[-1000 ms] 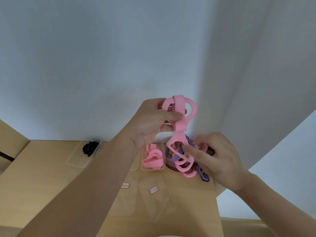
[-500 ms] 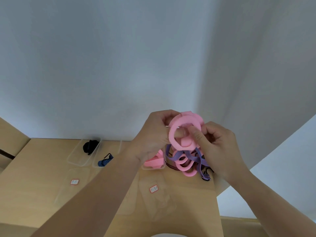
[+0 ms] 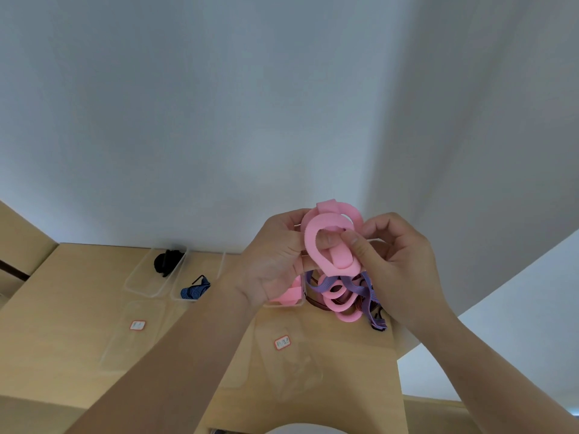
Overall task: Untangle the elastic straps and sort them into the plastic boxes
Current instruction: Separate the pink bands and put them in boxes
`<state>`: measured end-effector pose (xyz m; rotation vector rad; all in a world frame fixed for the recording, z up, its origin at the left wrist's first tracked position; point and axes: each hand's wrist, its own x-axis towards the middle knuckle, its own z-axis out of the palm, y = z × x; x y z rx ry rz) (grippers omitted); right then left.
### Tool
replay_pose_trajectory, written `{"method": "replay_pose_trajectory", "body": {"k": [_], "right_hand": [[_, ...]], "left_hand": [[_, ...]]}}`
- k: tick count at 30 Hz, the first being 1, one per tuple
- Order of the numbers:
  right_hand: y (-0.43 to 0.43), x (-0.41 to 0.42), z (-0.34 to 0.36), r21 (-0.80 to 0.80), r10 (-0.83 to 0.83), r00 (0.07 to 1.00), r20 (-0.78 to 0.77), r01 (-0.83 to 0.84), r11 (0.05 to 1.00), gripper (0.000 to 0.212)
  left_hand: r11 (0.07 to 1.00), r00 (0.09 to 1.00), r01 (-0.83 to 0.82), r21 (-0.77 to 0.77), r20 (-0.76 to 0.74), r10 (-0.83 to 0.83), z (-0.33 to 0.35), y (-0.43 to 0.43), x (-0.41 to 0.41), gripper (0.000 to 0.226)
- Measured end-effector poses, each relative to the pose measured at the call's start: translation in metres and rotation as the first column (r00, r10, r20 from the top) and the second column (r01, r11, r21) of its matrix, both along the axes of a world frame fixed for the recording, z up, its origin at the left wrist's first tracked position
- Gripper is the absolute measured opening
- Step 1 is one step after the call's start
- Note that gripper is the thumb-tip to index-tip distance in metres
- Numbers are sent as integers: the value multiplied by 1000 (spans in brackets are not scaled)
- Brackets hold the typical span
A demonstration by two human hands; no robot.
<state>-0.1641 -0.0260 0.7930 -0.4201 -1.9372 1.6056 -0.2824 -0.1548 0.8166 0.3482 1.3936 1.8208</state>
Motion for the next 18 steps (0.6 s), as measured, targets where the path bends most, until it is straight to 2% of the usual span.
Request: {"method": "replay_pose_trajectory", "body": {"k": [3, 5, 8, 13, 15, 18], "right_hand": [[-6, 1, -2, 74, -1, 1000, -14, 2, 997, 7], [-8, 1, -4, 195, -21, 999, -31, 27, 980, 13], [-7, 0, -8, 427, -71, 996, -52, 86, 900, 16], [-5, 1, -13, 636, -140, 984, -107, 176, 751, 20], [-4, 2, -15, 665, -164, 982, -98, 187, 723, 18], [-4, 1, -16, 634, -167, 984, -58, 166, 755, 22]], "left_hand": [[1000, 999, -2, 12, 49, 1, 0, -4, -1, 49], [1000, 998, -3, 18, 62, 1, 0, -5, -1, 52], [999, 997, 12, 31, 80, -14, -1, -7, -1, 46], [999, 995, 37, 38, 87, -40, -5, -9, -2, 40], [998, 995, 43, 35, 86, -46, -6, -9, -2, 41], [998, 994, 46, 44, 95, -50, -8, -8, 0, 40]]}}
